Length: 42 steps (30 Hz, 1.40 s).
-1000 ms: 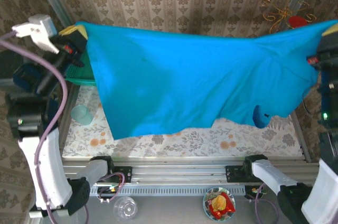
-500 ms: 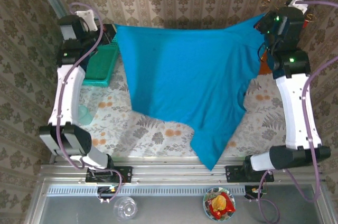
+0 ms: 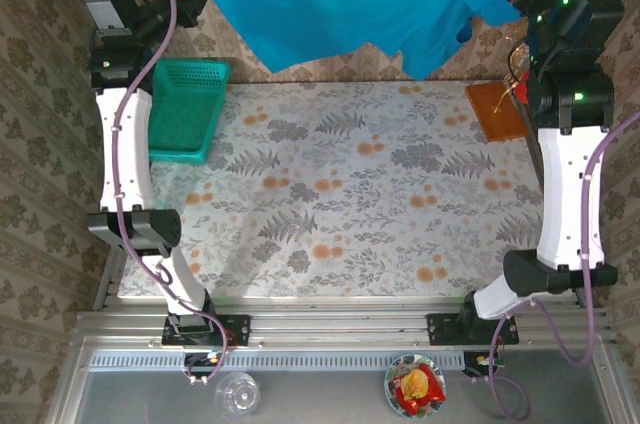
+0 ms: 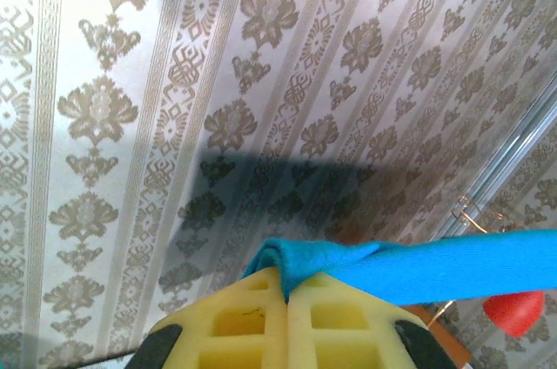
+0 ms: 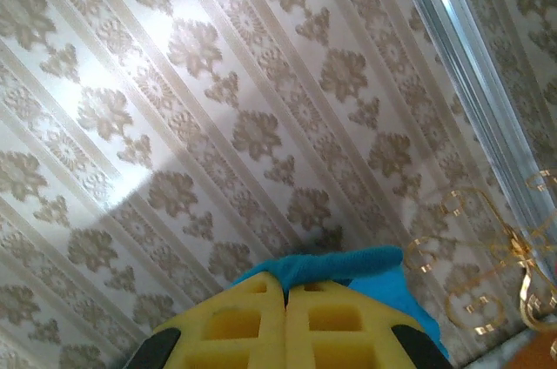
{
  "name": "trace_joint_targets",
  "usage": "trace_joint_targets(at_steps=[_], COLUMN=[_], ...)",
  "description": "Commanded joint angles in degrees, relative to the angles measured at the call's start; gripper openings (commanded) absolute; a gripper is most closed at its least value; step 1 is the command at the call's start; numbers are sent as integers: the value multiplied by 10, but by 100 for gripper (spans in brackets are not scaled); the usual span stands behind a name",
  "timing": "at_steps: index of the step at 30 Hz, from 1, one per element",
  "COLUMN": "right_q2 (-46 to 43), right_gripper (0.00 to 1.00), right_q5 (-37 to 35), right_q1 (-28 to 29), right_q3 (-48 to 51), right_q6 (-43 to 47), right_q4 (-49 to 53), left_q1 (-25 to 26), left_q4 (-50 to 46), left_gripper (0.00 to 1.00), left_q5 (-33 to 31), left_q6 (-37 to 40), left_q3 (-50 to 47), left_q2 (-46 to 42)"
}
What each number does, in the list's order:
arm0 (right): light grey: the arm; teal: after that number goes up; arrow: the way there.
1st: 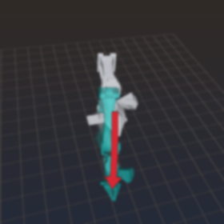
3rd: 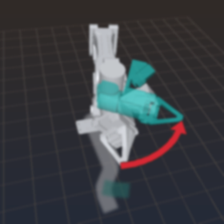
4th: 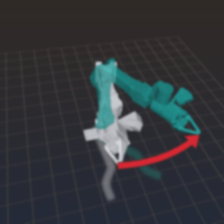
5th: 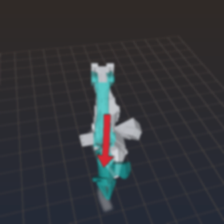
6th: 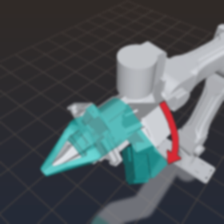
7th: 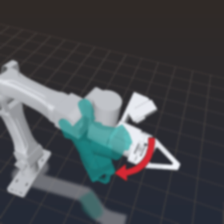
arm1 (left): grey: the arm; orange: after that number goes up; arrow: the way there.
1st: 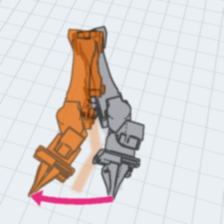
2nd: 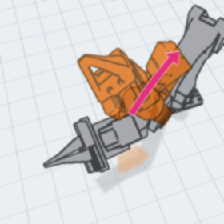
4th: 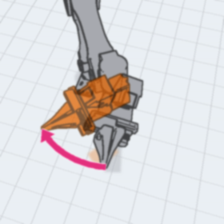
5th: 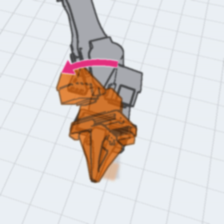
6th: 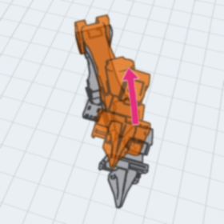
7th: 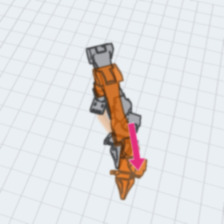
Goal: Fold the inside-out t-shirt
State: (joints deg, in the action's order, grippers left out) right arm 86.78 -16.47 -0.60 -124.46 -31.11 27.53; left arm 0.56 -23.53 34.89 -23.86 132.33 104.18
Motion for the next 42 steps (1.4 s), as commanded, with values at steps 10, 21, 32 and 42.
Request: trace_joint_targets(at_steps=[10, 21, 32, 42], right_q2=[-244, -279, -402, -417], right_gripper=[0, 0, 16, 44], right_q5=[133, 202, 207, 195], right_q1=[-5, -1, 25, 67], right_q3=[549, 862, 936, 846], right_q6=[-123, -146, -197, -168], right_q4=[-2, 20, 191, 265], left_q1=[-7, 0, 9, 12], left_q4=[-6, -50, -137, -203], left_gripper=[0, 0, 9, 33], left_q5=[43, -97, -189, -209], left_q6=[77, 15, -20, -12], left_q3=[-530, -815, -897, -836], left_q2=[-203, -239, -268, -344])
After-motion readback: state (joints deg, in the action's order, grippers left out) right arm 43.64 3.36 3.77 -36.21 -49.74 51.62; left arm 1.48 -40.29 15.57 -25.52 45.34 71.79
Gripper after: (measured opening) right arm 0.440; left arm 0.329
